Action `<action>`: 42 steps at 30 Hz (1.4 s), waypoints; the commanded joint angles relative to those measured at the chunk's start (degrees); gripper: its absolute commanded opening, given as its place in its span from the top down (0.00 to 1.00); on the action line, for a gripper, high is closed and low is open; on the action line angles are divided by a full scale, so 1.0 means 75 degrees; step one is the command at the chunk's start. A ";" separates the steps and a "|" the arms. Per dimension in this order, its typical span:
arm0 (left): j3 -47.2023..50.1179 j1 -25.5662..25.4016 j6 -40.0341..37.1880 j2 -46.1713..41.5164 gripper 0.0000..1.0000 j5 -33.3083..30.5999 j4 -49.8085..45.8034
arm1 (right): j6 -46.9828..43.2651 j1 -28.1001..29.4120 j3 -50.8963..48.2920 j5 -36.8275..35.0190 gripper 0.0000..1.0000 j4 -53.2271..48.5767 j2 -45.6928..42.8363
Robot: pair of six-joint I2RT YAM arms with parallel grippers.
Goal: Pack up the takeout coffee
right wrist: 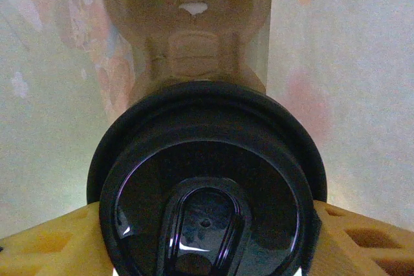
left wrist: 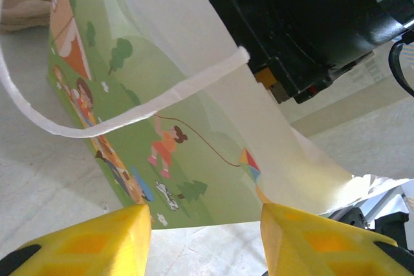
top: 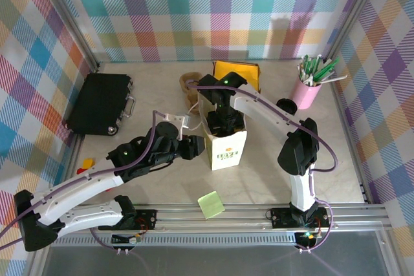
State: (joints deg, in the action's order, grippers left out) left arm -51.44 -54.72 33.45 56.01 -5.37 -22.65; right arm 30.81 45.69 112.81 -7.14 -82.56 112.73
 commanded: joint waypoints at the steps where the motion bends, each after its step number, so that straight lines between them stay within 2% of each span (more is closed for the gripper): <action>1: 0.0087 -0.0053 0.0142 0.0134 0.53 0.0236 0.0407 | -0.0144 -0.0051 -0.0019 0.0212 0.48 0.0104 -0.0089; 25: 0.0229 -0.0064 0.0280 0.0424 0.54 0.0602 0.0829 | -0.0179 -0.0047 -0.0648 -0.0009 0.49 0.0498 -0.0194; 42: 0.0062 -0.0064 0.0134 0.0057 0.54 0.0255 0.0337 | -0.0194 -0.0057 -0.1149 -0.0039 0.49 0.0789 -0.0405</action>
State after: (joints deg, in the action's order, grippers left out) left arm -50.22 -54.72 35.09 57.76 -2.59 -18.70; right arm 29.56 45.69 105.16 -7.01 -76.25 111.28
